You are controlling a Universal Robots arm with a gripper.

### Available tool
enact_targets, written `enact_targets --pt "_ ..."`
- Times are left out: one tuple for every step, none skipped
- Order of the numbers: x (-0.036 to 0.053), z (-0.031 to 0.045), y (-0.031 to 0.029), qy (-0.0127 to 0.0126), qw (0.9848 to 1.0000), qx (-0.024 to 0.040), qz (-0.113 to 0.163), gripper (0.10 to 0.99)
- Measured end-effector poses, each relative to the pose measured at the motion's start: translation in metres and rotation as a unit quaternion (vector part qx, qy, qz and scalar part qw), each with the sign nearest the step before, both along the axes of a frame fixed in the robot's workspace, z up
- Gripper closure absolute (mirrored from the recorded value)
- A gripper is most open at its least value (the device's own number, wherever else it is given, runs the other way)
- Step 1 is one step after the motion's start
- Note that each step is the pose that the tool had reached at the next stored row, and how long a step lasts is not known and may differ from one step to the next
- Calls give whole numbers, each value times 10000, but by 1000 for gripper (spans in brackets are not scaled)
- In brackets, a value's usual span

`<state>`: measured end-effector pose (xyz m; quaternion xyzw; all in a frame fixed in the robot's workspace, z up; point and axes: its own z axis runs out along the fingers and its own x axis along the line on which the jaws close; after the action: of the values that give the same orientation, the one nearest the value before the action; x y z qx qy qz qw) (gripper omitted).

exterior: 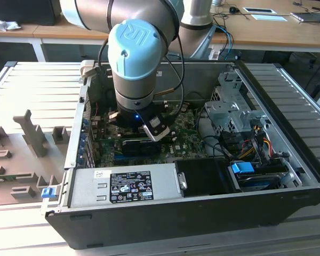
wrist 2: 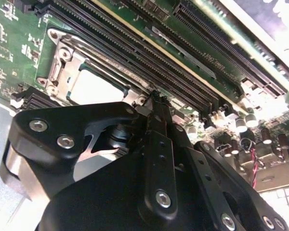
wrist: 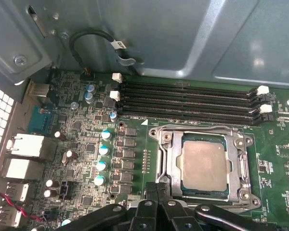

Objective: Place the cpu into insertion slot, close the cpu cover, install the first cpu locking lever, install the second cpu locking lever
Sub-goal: 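Install the second cpu locking lever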

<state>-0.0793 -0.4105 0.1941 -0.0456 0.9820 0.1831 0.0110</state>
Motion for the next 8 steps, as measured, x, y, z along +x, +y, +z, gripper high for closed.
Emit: enact_targets --pt "-2 -19 -2 -1 10000 20 1 980" --pt "-9 -26 -8 0 10000 26 0 980" --pt "-10 -26 -10 1 10000 29 1 980" --pt "-10 -23 -10 0 10000 30 1 980" --pt "-11 -14 -10 0 10000 32 1 980" --pt "-11 0 -10 0 10000 33 1 980" --pt "-11 14 -10 0 10000 32 0 980" --pt "-11 31 -10 0 10000 32 0 980"
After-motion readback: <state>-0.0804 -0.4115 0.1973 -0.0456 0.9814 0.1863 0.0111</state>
